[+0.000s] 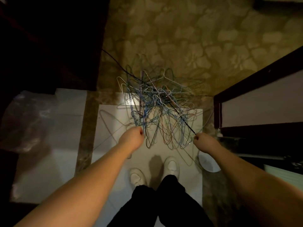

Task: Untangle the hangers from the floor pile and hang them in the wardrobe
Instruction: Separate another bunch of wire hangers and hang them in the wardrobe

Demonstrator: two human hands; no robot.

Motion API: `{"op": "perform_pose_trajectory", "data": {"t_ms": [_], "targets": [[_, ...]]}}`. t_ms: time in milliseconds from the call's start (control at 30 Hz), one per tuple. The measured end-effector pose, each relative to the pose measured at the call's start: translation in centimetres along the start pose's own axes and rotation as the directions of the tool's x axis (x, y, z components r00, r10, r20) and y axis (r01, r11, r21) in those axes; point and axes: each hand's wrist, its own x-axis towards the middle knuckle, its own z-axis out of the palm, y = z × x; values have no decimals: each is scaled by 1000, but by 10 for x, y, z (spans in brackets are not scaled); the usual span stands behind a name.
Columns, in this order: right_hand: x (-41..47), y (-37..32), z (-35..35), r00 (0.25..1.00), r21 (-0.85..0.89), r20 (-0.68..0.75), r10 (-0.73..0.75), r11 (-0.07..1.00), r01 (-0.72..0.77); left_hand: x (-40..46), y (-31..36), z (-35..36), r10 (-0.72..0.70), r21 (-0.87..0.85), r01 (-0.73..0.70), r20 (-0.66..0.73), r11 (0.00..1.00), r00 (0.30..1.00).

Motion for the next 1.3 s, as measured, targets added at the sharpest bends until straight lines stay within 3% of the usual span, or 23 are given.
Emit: {"op": "perform_pose_trajectory", "data": {"t_ms": [233, 467, 567, 733, 900, 1067, 1133, 1167, 1233, 1300], "targets": [[153, 35, 49, 998, 70, -35, 53, 996, -50, 143, 2, 98, 37, 69, -42, 76, 997, 996], [239, 69, 101, 974, -6, -211, 88, 996, -92, 236, 27, 162, 81, -103, -60, 213, 993, 974], [251, 87, 115, 918, 103, -322, 232, 972, -210, 259, 43, 186, 70, -288, 8, 258, 958, 964], [262, 109, 147, 877, 344, -229, 423, 878, -334, 277, 65, 212, 44, -336, 71, 321, 939, 946], [271, 116, 166, 947, 637, -100, 307, 750, -176, 295, 73, 209, 8, -424, 146, 341, 894, 940], [248, 110, 155, 966, 935, -121, 229, 353, 33, 300, 86, 206, -66, -568, 264, 345, 780, 936], [243, 109, 142, 965, 969, -166, 201, 217, 121, 301, 89, 204, -84, -524, 229, 286, 820, 954], [243, 107, 134, 964, 969, -178, 199, 207, 136, 302, 89, 205, -77, -490, 182, 227, 852, 971], [248, 100, 122, 960, 957, -196, 200, 253, 142, 302, 90, 206, -66, -558, 161, 187, 814, 980], [255, 89, 113, 946, 911, -230, 229, 393, 127, 299, 90, 204, -66, -572, 195, 238, 797, 969]]}}
